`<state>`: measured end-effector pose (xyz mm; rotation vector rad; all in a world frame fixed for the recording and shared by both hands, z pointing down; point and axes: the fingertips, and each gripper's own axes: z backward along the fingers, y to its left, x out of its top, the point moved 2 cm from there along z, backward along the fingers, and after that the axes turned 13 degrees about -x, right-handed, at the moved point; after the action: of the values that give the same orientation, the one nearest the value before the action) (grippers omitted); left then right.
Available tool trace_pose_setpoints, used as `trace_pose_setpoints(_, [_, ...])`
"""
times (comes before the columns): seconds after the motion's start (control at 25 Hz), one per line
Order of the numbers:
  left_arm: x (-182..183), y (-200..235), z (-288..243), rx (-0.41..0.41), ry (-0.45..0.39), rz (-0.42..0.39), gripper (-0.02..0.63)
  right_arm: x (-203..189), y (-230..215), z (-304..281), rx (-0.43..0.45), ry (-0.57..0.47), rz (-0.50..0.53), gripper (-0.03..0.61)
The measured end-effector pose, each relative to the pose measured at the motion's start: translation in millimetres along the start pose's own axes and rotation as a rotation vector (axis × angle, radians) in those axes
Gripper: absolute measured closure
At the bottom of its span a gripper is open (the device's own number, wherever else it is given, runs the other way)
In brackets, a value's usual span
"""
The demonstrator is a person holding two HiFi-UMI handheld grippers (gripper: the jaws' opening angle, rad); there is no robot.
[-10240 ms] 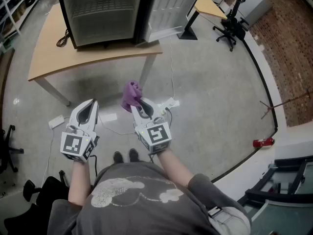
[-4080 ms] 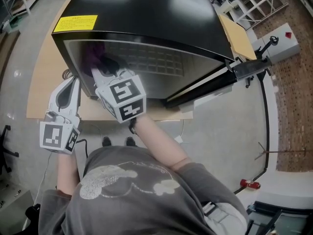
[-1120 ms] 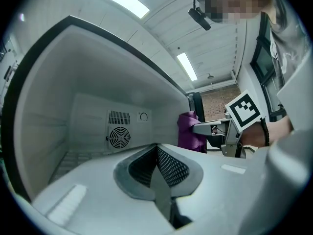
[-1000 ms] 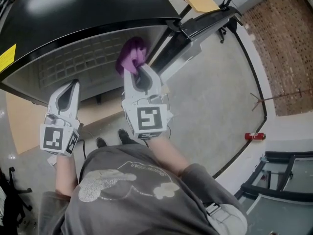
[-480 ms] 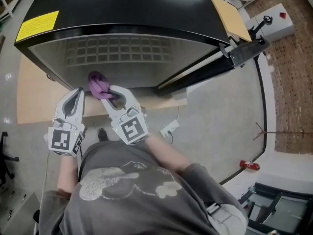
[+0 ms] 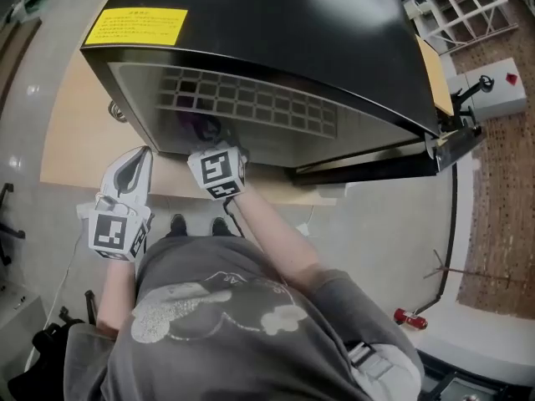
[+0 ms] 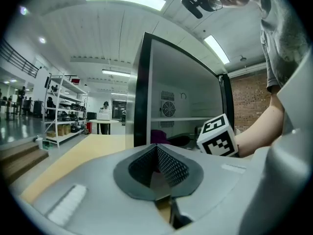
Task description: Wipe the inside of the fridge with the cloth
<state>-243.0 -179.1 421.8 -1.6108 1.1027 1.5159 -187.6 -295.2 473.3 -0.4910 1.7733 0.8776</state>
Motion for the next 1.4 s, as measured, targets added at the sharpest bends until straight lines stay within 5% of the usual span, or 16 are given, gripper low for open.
trace_pose_setpoints(0.36, [3, 17, 3, 0.032, 0.003, 0.002, 0.595, 8, 9, -32, 0.048, -0.009, -0.019, 0.535])
trace_pose_setpoints(1.08, [-13, 10, -6, 0.075, 0.019, 0.012, 0.597, 18, 49, 42, 0.172, -0.053, -0.098, 0.535])
trace_pose_setpoints(1.4, [-29, 0, -9, 0.079, 0.056, 0.031, 0.596, -39, 31, 21, 0.072, 0.208, -0.137, 0.535])
